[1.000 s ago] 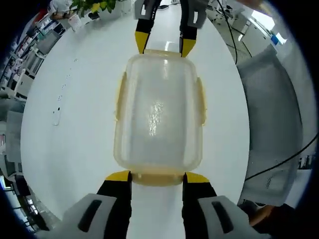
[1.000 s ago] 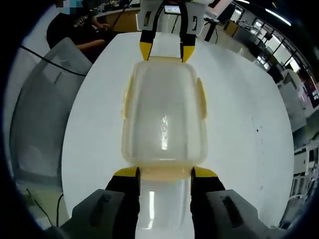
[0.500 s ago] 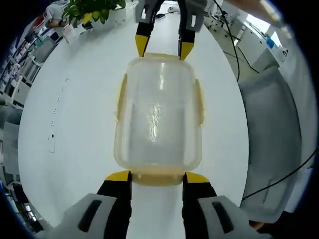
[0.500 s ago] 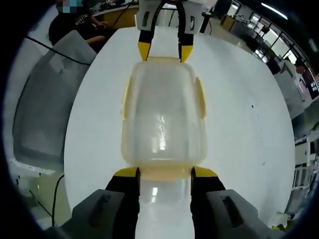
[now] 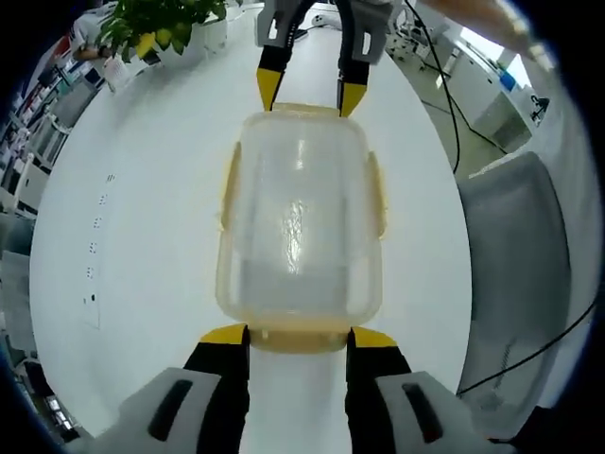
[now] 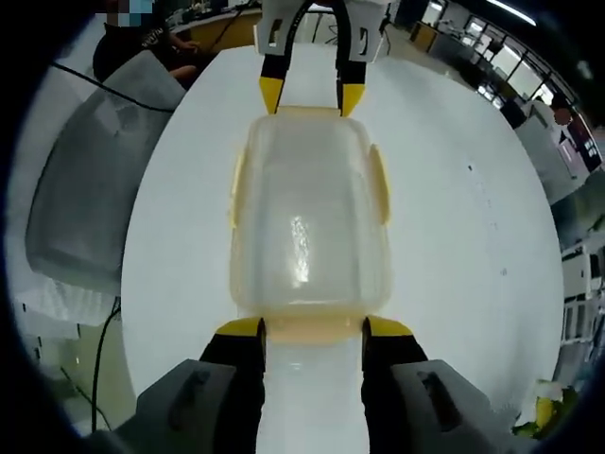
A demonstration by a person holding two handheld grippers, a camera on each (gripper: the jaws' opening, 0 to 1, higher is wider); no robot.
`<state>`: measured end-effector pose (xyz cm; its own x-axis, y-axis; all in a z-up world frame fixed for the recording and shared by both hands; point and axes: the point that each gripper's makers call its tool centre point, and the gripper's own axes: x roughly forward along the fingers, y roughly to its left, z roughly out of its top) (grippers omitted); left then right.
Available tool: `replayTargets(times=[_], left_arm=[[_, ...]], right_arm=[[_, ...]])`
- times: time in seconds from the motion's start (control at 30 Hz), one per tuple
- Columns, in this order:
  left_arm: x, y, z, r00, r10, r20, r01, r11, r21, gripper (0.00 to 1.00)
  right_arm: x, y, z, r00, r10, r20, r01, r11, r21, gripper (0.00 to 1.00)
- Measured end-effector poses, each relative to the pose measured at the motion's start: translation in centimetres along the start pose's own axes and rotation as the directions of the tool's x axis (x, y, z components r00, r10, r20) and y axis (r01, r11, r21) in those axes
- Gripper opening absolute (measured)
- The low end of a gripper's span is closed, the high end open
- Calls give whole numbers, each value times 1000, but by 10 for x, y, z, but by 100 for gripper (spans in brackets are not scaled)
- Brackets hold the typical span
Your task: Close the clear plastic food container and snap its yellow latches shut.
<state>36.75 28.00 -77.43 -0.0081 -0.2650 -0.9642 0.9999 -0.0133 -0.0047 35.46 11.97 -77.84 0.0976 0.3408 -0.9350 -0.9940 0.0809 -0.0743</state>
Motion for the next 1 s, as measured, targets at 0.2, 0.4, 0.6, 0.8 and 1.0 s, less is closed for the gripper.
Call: replayTargets(times=[0.2, 0.4, 0.6, 0.8, 1.0], left_arm=[[6, 1, 15, 1000, -12, 3, 12, 1000, -6, 33], [14, 0, 26, 1000, -19, -1, 19, 1000, -5, 33], [17, 1, 32, 1000, -24, -5, 24, 1000, -6, 33], [20, 0, 32, 999, -39, -4, 39, 999, -17, 33], [21, 0, 32, 999, -39, -9, 39, 999, -20, 33]], right_arm=[[-5, -2, -14, 1000, 1, -7, -1, 1000, 5, 36], [-8, -2, -26, 1000, 6, -12, -6, 1000, 12, 36], [-5, -3, -34, 1000, 6, -25, -5, 1000, 11, 36], [-2, -3, -36, 999, 10, -36, -9, 1000, 9, 36], [-1, -4, -37, 999, 6, -43, -6, 1000, 8, 36]])
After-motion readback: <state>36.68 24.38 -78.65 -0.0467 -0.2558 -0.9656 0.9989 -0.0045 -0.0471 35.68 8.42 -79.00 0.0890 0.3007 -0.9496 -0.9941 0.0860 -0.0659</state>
